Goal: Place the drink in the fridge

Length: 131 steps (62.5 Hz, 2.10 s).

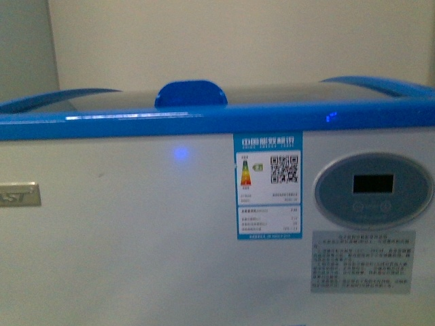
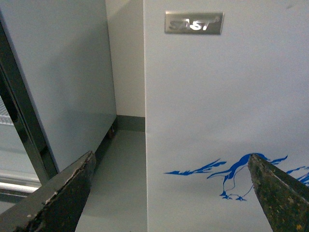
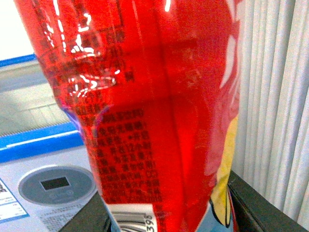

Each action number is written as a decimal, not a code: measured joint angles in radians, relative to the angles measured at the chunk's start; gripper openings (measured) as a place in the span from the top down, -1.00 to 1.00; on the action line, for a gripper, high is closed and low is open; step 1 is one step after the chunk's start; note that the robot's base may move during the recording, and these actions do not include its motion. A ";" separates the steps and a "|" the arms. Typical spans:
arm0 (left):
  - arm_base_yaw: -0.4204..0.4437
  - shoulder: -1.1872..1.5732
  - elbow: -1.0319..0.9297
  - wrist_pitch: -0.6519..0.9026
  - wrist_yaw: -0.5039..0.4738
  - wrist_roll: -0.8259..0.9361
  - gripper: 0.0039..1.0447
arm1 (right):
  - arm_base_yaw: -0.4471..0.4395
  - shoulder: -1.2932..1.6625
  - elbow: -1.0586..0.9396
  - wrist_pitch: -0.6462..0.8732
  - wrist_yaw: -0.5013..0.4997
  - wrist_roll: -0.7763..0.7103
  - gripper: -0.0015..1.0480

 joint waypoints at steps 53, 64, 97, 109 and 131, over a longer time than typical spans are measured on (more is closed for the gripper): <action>0.070 0.204 0.058 -0.056 0.203 -0.179 -0.85 | -0.002 0.000 0.001 0.000 0.001 0.000 0.21; 0.095 0.752 0.256 0.446 0.303 -0.067 -0.85 | -0.002 0.000 0.001 0.000 -0.001 0.000 0.21; -0.222 1.300 0.741 0.385 0.562 0.911 -0.85 | -0.002 -0.001 0.001 0.000 -0.001 0.000 0.21; -0.235 1.413 0.832 0.320 0.579 1.123 -0.85 | -0.002 -0.001 0.000 0.000 -0.001 0.000 0.21; -0.245 1.588 0.977 0.256 0.603 1.205 -0.85 | -0.002 -0.001 0.000 0.000 -0.001 0.000 0.21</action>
